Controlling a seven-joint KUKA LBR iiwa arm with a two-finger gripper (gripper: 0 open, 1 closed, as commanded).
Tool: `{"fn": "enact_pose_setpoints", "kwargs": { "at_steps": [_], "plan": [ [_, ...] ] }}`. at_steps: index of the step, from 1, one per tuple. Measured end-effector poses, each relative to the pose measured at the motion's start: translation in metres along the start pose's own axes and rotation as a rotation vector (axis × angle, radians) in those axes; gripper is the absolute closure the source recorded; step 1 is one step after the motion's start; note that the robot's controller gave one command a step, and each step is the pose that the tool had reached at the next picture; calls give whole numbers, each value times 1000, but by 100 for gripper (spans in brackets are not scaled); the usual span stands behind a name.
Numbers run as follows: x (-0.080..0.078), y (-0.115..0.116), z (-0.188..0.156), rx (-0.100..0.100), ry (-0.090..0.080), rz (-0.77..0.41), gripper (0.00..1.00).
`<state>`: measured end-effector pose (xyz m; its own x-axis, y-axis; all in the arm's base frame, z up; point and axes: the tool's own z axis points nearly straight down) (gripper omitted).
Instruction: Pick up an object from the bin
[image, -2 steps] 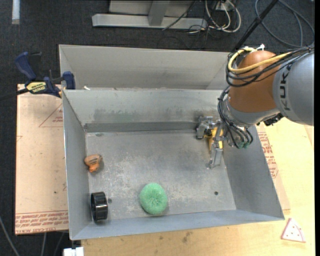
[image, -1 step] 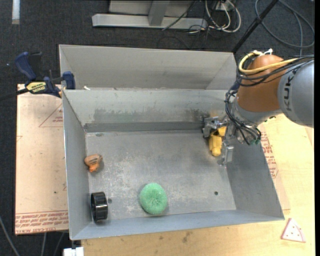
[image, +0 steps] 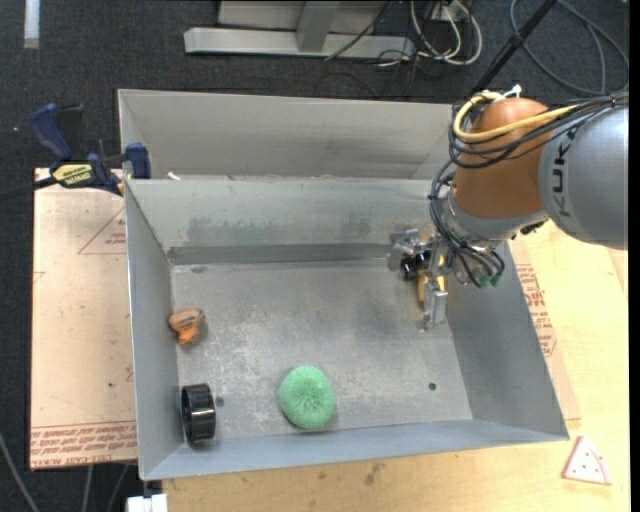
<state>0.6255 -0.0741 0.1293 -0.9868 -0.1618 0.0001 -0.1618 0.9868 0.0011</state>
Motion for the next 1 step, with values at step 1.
{"fn": "enact_pose_setpoints", "kwargs": {
  "at_steps": [1],
  "plan": [
    [-7,-44,15,1,-7,-22,0]
  ]
}}
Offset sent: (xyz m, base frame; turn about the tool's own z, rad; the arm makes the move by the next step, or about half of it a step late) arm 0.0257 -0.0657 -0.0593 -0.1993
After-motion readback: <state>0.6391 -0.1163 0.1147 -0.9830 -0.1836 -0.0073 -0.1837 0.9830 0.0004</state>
